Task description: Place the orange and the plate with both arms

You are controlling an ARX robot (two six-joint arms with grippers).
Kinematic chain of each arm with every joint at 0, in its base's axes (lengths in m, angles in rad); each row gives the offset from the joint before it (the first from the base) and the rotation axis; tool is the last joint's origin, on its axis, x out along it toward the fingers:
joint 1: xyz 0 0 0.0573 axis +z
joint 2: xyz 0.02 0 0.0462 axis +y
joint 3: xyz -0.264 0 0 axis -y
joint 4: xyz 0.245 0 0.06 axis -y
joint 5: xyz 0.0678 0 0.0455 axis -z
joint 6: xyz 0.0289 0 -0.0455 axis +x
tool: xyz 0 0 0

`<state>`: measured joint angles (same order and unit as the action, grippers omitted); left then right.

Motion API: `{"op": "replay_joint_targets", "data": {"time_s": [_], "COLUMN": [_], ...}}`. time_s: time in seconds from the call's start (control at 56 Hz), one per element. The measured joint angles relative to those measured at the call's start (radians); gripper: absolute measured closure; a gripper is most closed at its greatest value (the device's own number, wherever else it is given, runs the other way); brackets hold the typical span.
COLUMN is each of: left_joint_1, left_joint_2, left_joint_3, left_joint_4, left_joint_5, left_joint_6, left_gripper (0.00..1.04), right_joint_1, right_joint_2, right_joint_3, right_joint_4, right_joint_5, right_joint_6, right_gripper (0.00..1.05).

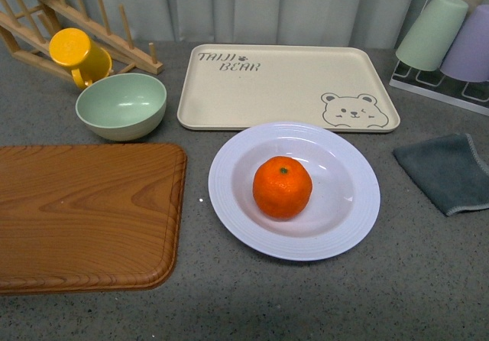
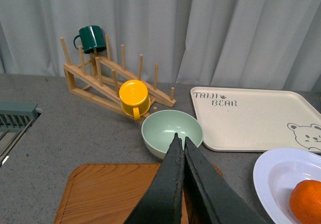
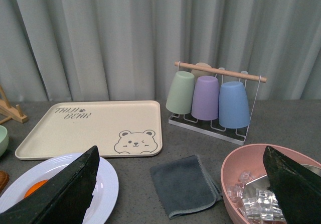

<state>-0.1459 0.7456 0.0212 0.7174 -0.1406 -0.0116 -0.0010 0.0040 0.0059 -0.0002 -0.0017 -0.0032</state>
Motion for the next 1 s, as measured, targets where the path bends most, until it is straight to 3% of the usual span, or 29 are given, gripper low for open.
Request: {"op": "replay_joint_targets", "data": {"time_s": [0.161, 0.214, 0.286, 1.0], "left_joint_1": [0.036, 0.095, 0.140, 0.143], "left_joint_2": [-0.115, -0.169, -0.233, -0.552], "left_joint_3": [-0.001, -0.001, -0.001, -0.001], "left_joint_4": [-0.101, -0.152, -0.211, -0.519], "left_joint_5": [0.036, 0.119, 0.131, 0.138], "left_joint_6": [0.003, 0.004, 0.004, 0.004], "left_gripper": [1.01, 1.01, 1.01, 1.01], "right_joint_1": [0.000, 0.000, 0.000, 0.000], "right_joint_2": [0.000, 0.000, 0.000, 0.000], "right_joint_3": [0.000, 0.000, 0.000, 0.000], "right_joint_4": [0.000, 0.000, 0.000, 0.000], "right_joint_5": [0.000, 0.000, 0.000, 0.000], "right_joint_6": [0.000, 0.000, 0.000, 0.000], "right_gripper": [0.09, 0.09, 0.09, 0.09]}}
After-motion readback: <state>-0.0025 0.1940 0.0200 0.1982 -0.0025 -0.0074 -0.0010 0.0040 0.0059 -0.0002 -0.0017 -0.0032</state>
